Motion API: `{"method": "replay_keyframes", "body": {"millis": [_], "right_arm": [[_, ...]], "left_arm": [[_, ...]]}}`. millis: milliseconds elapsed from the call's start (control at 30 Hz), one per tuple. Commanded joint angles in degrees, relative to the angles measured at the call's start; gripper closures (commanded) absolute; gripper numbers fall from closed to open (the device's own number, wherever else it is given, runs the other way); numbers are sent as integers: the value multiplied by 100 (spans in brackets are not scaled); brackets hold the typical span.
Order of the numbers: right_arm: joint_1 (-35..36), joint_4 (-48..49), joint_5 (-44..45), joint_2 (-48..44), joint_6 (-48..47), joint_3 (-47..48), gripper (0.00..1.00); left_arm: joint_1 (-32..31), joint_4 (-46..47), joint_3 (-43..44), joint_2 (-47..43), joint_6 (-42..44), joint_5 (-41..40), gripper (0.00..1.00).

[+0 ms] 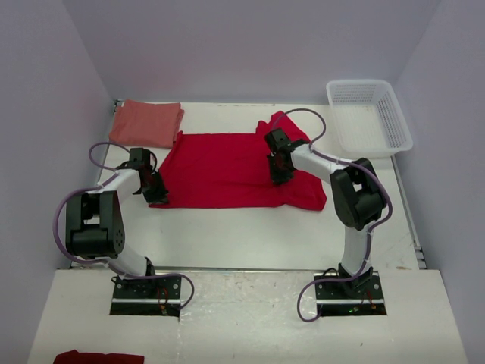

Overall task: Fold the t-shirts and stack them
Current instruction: Fold the flattened tshirt in 1/3 of the way

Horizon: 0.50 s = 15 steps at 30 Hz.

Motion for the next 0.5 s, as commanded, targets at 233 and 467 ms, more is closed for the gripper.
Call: {"method": "replay_keyframes", "body": {"millis": [233,467], "right_arm": [[56,-386,297,71,-397,1466,83],[30,-221,181,1514,-1093,3413,48]], "left_arm": [[23,203,-74,-65,144,124,100],[-12,238,-127,-47,170,282,100]]}}
